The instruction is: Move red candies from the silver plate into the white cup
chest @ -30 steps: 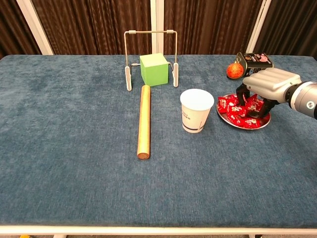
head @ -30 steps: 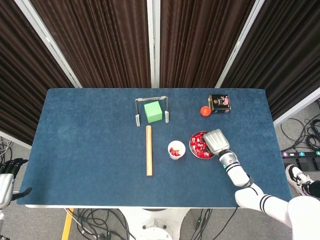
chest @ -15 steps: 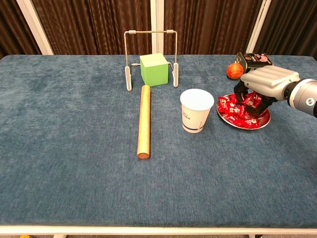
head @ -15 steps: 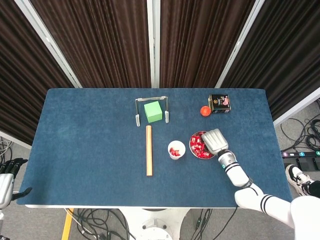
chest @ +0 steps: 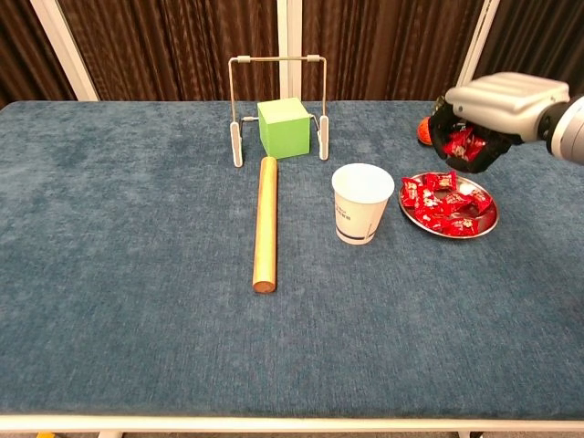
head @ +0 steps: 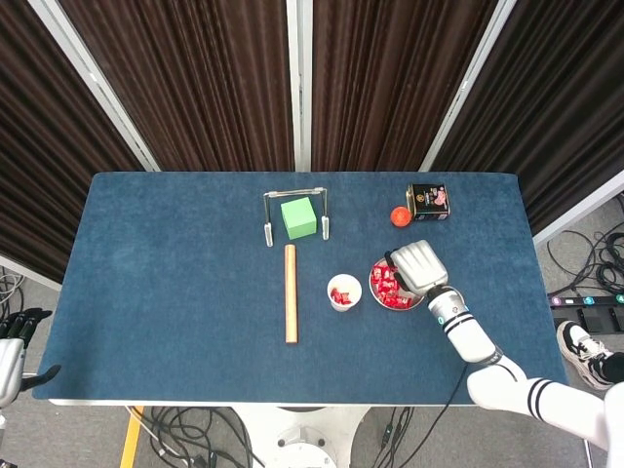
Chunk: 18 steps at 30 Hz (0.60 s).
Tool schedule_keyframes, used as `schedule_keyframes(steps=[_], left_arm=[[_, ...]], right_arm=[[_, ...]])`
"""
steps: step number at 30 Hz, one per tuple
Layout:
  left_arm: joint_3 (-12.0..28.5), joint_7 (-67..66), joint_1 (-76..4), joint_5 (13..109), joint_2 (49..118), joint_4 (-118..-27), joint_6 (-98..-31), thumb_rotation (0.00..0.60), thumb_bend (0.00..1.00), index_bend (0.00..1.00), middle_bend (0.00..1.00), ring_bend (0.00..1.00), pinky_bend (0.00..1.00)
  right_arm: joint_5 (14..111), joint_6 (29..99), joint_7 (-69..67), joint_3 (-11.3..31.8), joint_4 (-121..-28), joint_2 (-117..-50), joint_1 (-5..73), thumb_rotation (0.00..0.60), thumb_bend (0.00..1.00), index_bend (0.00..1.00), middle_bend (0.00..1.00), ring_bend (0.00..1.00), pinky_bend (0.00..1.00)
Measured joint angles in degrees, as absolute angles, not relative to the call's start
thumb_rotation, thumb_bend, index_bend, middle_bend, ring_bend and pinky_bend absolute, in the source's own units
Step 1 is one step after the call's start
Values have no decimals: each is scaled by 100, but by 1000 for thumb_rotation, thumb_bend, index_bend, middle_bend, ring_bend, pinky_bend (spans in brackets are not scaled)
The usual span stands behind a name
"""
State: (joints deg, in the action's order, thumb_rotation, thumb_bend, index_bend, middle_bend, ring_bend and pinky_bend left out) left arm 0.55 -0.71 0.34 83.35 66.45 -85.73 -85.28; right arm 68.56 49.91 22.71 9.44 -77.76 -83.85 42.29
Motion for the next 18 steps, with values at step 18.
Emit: schedule_keyframes(steps=[18], left_arm=[[42, 33, 104, 8294, 6655, -8505, -8572, 600, 0, 267, 283, 197, 213]], right_arm=[[6637, 4812, 2606, 1084, -8845, -8521, 4810, 600, 364, 557, 569, 832, 1000]])
